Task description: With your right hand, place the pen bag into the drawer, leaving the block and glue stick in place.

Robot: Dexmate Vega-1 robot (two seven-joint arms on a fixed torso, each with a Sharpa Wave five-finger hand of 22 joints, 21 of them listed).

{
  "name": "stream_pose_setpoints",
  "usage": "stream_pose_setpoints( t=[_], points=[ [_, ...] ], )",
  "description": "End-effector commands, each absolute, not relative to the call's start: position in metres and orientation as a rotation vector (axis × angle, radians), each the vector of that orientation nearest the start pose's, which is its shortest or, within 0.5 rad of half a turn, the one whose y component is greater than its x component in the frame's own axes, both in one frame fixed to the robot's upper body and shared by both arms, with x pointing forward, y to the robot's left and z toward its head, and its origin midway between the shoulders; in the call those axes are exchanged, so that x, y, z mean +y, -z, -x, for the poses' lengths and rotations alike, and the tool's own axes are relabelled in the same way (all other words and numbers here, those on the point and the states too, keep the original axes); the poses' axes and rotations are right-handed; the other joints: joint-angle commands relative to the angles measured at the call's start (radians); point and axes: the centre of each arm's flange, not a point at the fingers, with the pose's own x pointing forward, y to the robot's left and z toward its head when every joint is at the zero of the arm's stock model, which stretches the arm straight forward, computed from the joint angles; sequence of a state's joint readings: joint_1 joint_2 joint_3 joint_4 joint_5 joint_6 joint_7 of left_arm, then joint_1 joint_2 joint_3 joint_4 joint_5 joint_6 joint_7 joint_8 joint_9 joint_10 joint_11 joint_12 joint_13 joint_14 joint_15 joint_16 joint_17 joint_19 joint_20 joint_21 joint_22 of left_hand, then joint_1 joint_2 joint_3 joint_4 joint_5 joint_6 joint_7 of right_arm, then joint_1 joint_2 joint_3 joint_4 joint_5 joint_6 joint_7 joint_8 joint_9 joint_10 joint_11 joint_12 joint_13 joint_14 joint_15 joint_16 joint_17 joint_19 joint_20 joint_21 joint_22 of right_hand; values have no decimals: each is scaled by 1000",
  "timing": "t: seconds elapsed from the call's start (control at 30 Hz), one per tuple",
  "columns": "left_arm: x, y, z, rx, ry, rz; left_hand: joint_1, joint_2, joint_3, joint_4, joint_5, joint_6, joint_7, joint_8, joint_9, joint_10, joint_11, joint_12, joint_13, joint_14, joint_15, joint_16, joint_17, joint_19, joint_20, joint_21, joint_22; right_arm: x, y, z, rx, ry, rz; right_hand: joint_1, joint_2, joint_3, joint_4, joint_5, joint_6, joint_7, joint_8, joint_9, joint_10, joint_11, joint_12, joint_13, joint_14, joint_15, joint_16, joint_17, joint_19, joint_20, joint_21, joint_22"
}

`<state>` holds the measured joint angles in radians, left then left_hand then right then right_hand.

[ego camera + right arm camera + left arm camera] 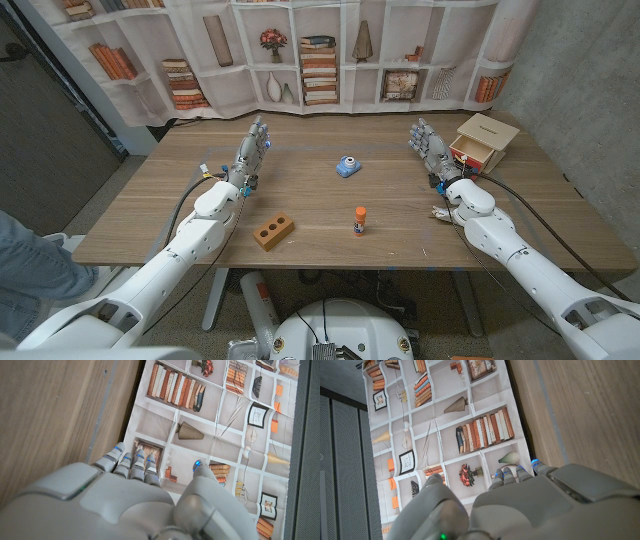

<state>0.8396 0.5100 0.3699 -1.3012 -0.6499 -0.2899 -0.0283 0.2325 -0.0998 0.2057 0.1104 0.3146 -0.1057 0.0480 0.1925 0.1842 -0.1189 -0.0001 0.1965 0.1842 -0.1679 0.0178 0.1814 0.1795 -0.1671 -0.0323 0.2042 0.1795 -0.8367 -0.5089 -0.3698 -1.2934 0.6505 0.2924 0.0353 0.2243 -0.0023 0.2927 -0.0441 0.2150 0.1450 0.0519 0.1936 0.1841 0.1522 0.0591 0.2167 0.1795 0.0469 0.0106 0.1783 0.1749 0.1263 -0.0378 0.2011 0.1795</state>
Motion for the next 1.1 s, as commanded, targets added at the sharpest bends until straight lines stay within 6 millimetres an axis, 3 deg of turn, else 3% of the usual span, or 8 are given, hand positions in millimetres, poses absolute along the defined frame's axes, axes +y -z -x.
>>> stream_pose_setpoints(
  t=[0.03, 0.47, 1.1],
  points=[
    [289, 26, -655, -587, 206, 42, 11, 4, 4, -1, 5, -10, -2, 4, 3, -9, 1, 6, 3, -23, -2, 5, 2, -48, -32, 6, 3, -293, 25, -654, -598, -208, -40, 11, 1, 7, 1, 6, 8, 0, 4, 3, 7, 1, 3, 4, 12, 0, 7, 3, 10, -21, 4, 4],
    [287, 25, -655, -589, 211, 37, 13, 6, 1, -2, 6, -9, -2, 4, 3, -9, 1, 6, 3, -23, -1, 5, 2, -50, -31, 4, 3, -291, 24, -652, -601, -211, -35, 12, 3, 6, 0, 5, 8, -1, 4, 3, 10, 0, 3, 4, 14, 0, 7, 3, 11, -21, 3, 4],
    [280, 19, -649, -594, 223, 20, 14, 10, -3, -2, 6, -9, -1, 4, 3, -10, 0, 6, 3, -23, -1, 5, 2, -50, -28, 3, 4, -301, 18, -630, -652, -200, -7, 16, 6, 6, -5, 5, 16, -3, 5, 3, 20, -3, 4, 4, 25, -5, 9, 3, 19, -24, 5, 4]
  ],
)
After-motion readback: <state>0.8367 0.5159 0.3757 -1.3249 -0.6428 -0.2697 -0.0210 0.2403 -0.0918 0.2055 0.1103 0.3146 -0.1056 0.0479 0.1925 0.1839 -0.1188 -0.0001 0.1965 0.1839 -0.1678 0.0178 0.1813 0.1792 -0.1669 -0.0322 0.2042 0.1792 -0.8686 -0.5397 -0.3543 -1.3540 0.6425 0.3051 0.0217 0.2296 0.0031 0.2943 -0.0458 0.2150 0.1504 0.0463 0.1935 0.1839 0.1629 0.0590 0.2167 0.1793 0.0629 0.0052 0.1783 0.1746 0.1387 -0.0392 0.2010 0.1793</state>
